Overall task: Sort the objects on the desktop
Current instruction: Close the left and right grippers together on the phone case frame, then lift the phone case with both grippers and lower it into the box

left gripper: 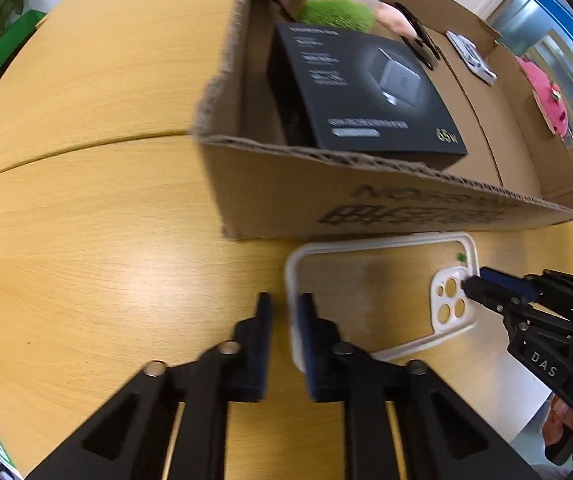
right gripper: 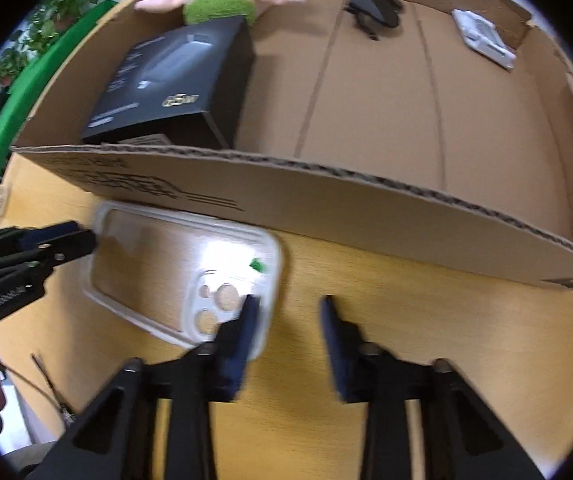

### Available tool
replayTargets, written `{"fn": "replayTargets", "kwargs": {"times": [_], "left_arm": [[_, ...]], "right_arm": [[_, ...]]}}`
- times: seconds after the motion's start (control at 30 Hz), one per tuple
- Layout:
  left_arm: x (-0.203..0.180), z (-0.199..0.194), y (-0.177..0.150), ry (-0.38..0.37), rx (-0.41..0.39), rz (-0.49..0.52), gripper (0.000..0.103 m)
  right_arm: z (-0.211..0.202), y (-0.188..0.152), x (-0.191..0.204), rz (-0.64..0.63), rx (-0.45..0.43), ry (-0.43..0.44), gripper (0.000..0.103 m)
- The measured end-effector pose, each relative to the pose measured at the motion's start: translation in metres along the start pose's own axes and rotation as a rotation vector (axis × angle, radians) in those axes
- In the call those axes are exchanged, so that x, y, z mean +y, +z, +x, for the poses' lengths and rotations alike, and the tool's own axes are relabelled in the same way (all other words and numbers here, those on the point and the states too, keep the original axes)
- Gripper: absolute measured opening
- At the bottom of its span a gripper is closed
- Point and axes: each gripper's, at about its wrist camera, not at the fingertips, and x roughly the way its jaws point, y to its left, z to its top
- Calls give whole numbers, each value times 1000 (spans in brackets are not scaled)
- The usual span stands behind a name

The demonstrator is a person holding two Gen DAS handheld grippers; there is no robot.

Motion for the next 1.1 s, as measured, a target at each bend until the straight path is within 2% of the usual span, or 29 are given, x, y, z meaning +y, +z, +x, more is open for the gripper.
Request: {"fn": "replayTargets", "kwargs": {"times": [0.03,0.33,0.53,0.63,0.77,0.97,1.1], "left_arm": [[-2,0,0,4,3,2,5],[-5,-10,-9,9,9,-22,4],[-18,-55,-15,-6,-45,-18,4],[-30,-80,-8,-26,-71,-19,4],[-60,-126,1,-29,-155,25,4],[-106,-196,35,-55,-302,83,4],[-136,-229,50,-83,-368,130,4]], "right_arm": [[0,-1,3,-12,4,6,7],[-13,-21,-3,-5,-2,75,7],[-55,-40,-8,-16,-50,136,7],[-84,-35,-23,-20,-98,168,7],[-123,-15,-34,-14,-193,179,7],[-190,8,-70,27,-357,160,7],[-235,9,-98,49,-465,130,7]]}}
